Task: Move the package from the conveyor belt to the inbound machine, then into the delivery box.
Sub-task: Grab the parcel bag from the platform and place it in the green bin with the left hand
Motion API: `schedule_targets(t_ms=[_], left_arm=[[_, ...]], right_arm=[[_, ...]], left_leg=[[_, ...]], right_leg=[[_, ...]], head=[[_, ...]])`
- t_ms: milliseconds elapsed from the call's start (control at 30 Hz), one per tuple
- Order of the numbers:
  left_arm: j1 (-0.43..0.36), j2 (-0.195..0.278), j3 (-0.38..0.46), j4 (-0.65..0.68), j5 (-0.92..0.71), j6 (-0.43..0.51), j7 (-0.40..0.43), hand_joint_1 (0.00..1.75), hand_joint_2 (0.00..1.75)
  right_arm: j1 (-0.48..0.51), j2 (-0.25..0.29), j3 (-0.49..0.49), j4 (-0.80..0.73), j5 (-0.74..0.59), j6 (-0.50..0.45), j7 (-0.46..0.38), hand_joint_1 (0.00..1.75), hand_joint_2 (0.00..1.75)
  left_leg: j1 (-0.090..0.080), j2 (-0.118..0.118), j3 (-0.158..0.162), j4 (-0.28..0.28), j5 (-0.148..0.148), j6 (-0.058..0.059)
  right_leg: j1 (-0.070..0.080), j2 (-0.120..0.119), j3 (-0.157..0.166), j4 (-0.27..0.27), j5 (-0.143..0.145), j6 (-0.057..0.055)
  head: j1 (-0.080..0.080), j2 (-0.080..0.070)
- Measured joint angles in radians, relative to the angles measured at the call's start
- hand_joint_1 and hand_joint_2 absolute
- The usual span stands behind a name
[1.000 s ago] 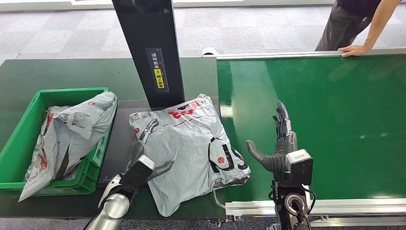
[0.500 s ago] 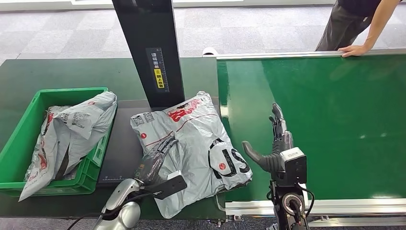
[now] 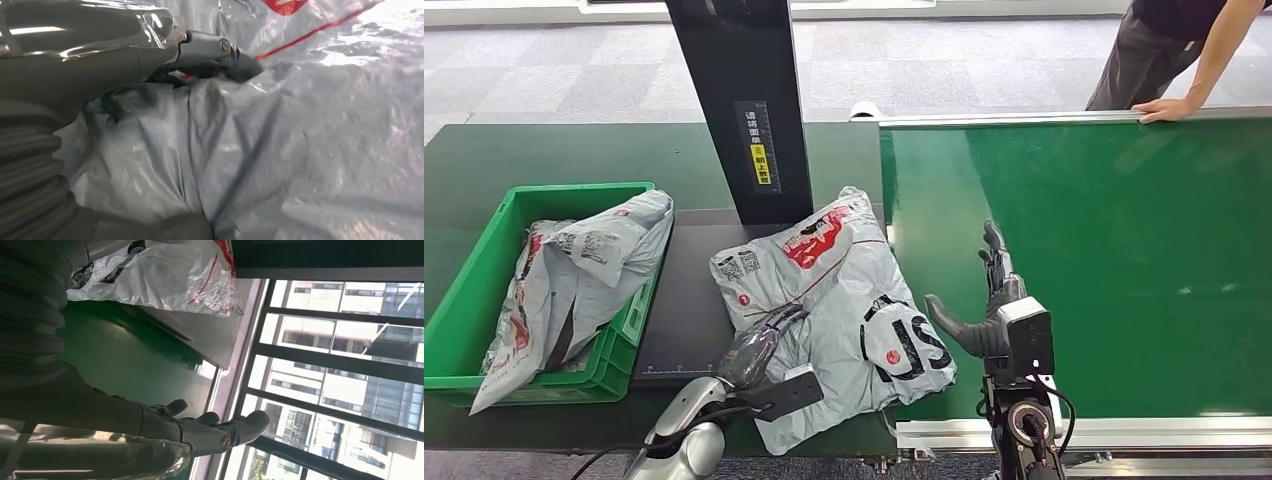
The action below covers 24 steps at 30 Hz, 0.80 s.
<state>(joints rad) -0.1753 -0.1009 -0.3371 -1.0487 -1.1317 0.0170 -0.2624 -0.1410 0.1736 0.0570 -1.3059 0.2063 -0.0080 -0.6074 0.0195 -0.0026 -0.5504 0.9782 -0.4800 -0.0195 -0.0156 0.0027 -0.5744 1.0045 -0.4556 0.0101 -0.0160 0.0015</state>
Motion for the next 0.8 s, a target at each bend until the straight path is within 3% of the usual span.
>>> schedule_targets(t_ms=[600, 733, 800], left_arm=[[0.005, -0.020, 0.038, 0.013, 0.186, 0.161, -0.091, 1.75, 1.75], [0.013, -0.029, 0.051, 0.012, 0.227, 0.176, -0.101, 1.75, 0.00], [0.024, -0.037, 0.063, 0.008, 0.281, 0.196, -0.117, 1.75, 0.00]], right_arm=[[0.002, 0.000, -0.016, 0.019, -0.009, -0.012, 0.006, 0.00, 1.75], [0.002, 0.000, -0.018, 0.019, -0.014, -0.013, 0.009, 0.00, 1.75], [0.002, 0.000, -0.019, 0.019, -0.018, -0.014, 0.009, 0.00, 1.75]], left_leg=[[0.000, -0.002, -0.002, 0.000, 0.001, 0.000], [0.000, -0.001, -0.002, 0.000, 0.001, 0.000], [0.000, -0.001, -0.002, 0.000, 0.001, 0.000]], right_leg=[[0.000, 0.000, -0.003, 0.000, 0.000, 0.000], [0.000, 0.000, -0.003, 0.000, 0.000, 0.000], [0.000, 0.000, -0.003, 0.000, 0.000, 0.000]], head=[[0.000, 0.000], [0.000, 0.000], [0.000, 0.000]])
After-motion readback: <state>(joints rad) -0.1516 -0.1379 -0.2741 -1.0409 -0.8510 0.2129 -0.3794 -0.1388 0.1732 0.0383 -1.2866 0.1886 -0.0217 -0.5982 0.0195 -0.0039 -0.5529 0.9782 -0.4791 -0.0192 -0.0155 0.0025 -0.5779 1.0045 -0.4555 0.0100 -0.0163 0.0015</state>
